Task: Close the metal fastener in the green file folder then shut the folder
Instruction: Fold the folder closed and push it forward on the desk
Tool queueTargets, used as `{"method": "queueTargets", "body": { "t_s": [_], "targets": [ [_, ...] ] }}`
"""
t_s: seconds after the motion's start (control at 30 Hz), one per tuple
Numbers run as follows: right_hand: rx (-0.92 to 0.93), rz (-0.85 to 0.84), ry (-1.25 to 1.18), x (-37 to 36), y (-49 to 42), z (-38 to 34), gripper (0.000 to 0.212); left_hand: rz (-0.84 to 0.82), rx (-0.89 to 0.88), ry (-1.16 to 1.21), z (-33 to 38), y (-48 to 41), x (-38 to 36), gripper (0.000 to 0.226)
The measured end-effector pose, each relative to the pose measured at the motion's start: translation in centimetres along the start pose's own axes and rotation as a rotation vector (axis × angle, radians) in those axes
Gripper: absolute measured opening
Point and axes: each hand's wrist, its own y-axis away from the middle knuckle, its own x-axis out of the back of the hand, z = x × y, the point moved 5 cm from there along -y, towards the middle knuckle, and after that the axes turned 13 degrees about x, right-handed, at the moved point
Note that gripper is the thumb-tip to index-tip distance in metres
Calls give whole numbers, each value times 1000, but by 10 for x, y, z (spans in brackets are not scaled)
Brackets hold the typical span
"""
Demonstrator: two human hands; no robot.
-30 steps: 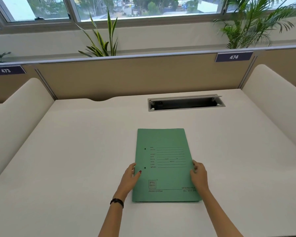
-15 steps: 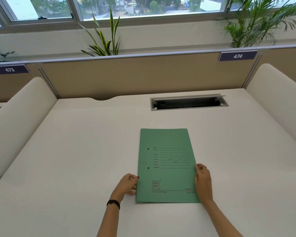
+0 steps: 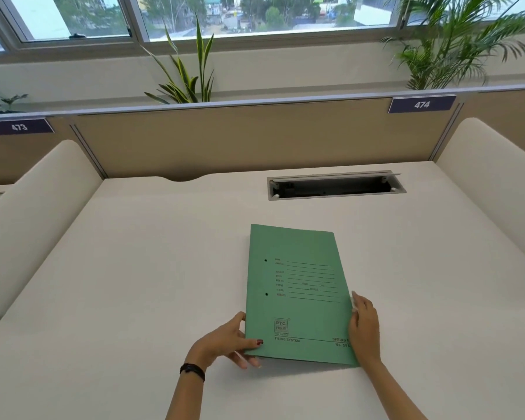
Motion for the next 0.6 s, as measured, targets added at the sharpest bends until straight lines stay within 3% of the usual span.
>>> {"method": "queueTargets", "body": {
  "t_s": [0.13, 0.37, 0.47, 0.6],
  "targets": [
    [-27, 10, -53, 0, -3, -2, 43, -18, -97, -16, 12, 1, -5, 55],
    [-264, 35, -324, 5, -10, 4, 35, 9, -237, 57, 27, 5, 7, 51],
    [-313, -72, -411, 1, -17, 4, 25, 20, -255, 104, 25, 5, 15, 52],
    [-361, -323, -539, -7, -22, -7, 39, 62, -248, 192, 10, 2, 27, 50]
  ]
}}
